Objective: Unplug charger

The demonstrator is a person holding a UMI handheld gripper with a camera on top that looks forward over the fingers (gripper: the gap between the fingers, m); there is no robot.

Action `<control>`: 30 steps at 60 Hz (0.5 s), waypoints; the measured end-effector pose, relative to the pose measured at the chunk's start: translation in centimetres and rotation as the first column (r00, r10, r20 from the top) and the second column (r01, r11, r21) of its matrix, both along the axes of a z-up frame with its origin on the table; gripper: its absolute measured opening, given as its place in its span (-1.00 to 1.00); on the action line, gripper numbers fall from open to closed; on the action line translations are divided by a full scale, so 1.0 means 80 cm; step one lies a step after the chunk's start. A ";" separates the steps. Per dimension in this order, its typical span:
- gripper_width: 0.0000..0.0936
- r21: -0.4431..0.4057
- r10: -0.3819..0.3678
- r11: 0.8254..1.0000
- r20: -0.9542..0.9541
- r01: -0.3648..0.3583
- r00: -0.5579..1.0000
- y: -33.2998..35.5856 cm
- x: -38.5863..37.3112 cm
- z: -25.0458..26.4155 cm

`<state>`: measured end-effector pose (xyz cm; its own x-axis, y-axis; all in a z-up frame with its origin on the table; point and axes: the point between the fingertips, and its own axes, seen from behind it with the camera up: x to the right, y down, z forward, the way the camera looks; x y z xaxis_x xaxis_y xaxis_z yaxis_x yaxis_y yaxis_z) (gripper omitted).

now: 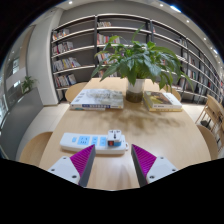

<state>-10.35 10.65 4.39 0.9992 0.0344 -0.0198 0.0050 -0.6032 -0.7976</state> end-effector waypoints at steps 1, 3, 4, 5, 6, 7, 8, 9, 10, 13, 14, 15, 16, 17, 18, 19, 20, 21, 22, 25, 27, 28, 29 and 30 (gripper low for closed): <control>0.48 0.006 -0.002 1.000 0.004 0.002 1.000 0.012 0.000 -0.002; 0.42 0.009 -0.004 1.000 0.015 0.003 1.000 0.028 0.001 -0.004; 0.39 0.006 -0.006 1.000 0.018 0.006 1.000 0.035 0.001 -0.006; 0.35 0.002 -0.010 1.000 0.020 0.010 1.000 0.041 0.002 -0.009; 0.31 -0.002 -0.015 1.000 0.020 0.015 1.000 0.044 0.005 -0.009; 0.27 -0.006 -0.020 1.000 0.019 0.020 1.000 0.053 0.004 -0.013; 0.20 -0.011 -0.024 1.000 0.018 0.025 1.000 0.057 0.004 -0.015; 0.13 -0.017 -0.028 0.999 0.016 0.028 0.999 0.061 0.005 -0.018; 0.11 -0.024 -0.030 0.999 0.014 0.030 0.999 0.064 0.005 -0.022; -0.17 -0.027 -0.046 0.999 0.003 0.046 0.999 0.072 0.007 -0.026; -0.29 -0.022 -0.057 0.998 0.001 0.057 0.998 0.071 0.009 -0.025; -0.44 -0.021 -0.047 0.999 -0.012 0.047 0.999 0.073 0.003 -0.028; -0.44 -0.019 -0.046 0.999 -0.013 0.046 0.999 0.073 0.004 -0.027; -0.47 -0.018 -0.044 0.999 -0.010 0.044 0.999 0.073 0.004 -0.027; -0.49 -0.022 -0.039 0.999 -0.007 0.039 0.999 0.072 0.004 -0.028; -0.51 -0.023 -0.034 0.999 -0.003 0.034 0.999 0.071 0.003 -0.028; -0.54 -0.027 -0.029 0.999 0.003 0.029 1.000 0.071 0.004 -0.028; -0.57 -0.032 -0.025 0.999 0.006 0.025 1.000 0.070 0.004 -0.029; -0.60 -0.034 -0.022 0.999 0.004 0.022 1.000 0.071 0.003 -0.029; -0.69 -0.047 -0.005 0.999 0.010 0.006 1.000 0.072 0.003 -0.030; -0.73 -0.047 0.009 0.999 0.013 -0.008 1.000 0.072 0.002 -0.029; -0.74 -0.046 0.014 0.999 0.012 -0.013 1.000 0.072 0.002 -0.029; -0.74 -0.040 0.017 0.999 0.007 -0.017 1.000 0.074 0.002 -0.029; -0.74 -0.041 0.020 0.999 0.003 -0.020 1.000 0.074 0.001 -0.029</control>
<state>-10.24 16.59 2.07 0.9984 0.0539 -0.0183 0.0202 -0.6350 -0.7722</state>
